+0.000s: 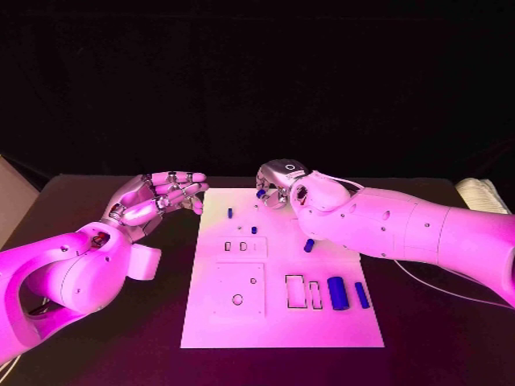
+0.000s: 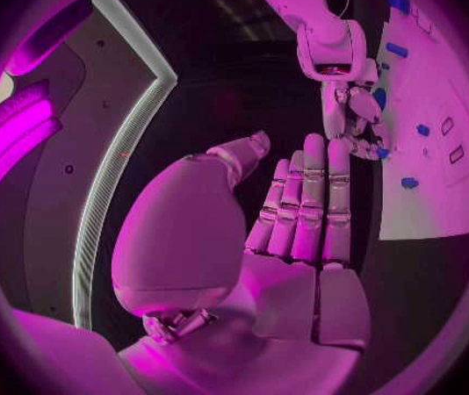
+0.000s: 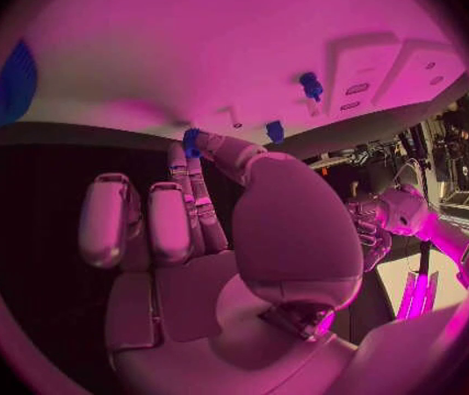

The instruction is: Assemble the parts on the task board

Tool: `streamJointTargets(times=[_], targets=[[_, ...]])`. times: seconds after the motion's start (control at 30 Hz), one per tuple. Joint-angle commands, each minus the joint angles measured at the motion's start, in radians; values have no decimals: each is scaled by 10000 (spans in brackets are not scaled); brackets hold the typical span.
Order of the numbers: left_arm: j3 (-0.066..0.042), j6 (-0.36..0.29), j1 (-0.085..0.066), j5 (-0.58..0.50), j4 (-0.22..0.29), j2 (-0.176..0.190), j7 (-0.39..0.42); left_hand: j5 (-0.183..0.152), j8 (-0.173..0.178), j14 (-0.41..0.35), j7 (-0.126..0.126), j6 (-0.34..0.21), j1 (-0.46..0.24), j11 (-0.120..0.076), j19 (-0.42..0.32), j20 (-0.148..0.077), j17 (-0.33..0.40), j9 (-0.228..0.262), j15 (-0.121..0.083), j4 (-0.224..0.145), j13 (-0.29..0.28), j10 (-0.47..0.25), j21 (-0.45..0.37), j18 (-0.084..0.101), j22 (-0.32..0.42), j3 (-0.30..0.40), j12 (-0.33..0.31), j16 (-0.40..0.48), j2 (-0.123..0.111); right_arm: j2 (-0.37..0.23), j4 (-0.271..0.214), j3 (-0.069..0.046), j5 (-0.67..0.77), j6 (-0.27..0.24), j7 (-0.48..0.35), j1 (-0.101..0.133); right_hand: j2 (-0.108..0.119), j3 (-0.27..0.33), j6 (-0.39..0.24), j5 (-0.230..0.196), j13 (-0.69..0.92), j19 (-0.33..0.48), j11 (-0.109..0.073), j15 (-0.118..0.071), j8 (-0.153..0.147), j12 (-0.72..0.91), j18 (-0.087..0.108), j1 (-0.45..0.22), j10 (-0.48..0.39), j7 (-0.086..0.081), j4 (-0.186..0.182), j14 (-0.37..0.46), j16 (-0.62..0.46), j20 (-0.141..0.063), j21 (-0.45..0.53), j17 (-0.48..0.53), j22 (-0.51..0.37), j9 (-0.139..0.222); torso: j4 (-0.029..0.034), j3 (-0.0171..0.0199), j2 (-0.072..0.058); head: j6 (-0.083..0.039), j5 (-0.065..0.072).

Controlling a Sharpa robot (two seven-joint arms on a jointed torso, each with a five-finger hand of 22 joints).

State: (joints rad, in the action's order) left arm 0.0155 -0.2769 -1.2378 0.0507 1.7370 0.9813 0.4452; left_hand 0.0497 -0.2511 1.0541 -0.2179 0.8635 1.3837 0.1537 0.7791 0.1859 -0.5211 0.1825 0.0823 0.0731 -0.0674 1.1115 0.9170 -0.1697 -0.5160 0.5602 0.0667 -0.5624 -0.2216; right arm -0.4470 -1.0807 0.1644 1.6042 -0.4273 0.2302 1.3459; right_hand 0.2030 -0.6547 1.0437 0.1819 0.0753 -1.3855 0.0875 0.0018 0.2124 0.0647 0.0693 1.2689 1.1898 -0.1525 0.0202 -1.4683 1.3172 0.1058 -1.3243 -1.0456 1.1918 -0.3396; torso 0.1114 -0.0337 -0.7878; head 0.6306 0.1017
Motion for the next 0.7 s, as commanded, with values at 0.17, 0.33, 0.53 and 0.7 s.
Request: streamJointTargets(times=[0.17, 0.33, 0.53, 0.7], targets=[[-8, 199, -21, 41, 12, -18, 35, 29, 51, -66, -8, -37, -34, -7, -84, 2, -8, 8, 27, -68, -9, -46, 36, -117, -9, 14, -7, -36, 42, -36, -141, 19, 112, 456, -35, -10, 10, -62, 81, -52, 18, -3, -3, 22, 68, 67, 93, 23, 80, 26, -5, -66, 2, 19, -22, -2, 25, -28, 9, -7, -5, 21, 19], [-8, 200, -21, 41, 12, -16, 31, 29, 51, -66, -8, -37, -34, -7, -84, 2, -8, 8, 27, -68, -9, -46, 36, -117, -9, 14, -7, -36, 42, -35, -139, 23, 56, 224, -100, -10, 209, 20, -184, -461, -46, 138, 58, 78, -70, -37, 144, -110, -184, -52, -56, -16, -81, 35, 185, 189, -235, -40, 19, -18, -4, 19, 25], [-8, 203, -21, 41, -2, -7, 12, 29, 51, -66, -8, -37, -34, -7, -84, 2, -8, 8, 27, -68, -9, -46, 36, -117, -9, 14, -7, -36, 42, -45, -76, 25, -38, -229, -173, -9, 400, 569, -1041, -1074, -105, 901, 177, 181, -606, -21, 456, -20, -1331, -63, -129, 277, -696, 140, 1397, 1227, -1765, 90, 18, -24, -2, 9, 24], [-8, 214, -21, 41, -25, 6, 0, 28, 57, -84, -10, -42, -50, -4, -103, 7, -27, 13, 31, -72, -10, -56, 59, -117, -21, 11, -4, -57, 47, -250, -219, 25, -113, -558, -203, -8, 9, 2852, -1448, -881, -97, 1254, 278, 227, -971, 216, 661, 856, -2160, 55, -628, 422, -1317, 192, 2647, 2159, -3067, 176, -7, -18, -1, -1, 17]])
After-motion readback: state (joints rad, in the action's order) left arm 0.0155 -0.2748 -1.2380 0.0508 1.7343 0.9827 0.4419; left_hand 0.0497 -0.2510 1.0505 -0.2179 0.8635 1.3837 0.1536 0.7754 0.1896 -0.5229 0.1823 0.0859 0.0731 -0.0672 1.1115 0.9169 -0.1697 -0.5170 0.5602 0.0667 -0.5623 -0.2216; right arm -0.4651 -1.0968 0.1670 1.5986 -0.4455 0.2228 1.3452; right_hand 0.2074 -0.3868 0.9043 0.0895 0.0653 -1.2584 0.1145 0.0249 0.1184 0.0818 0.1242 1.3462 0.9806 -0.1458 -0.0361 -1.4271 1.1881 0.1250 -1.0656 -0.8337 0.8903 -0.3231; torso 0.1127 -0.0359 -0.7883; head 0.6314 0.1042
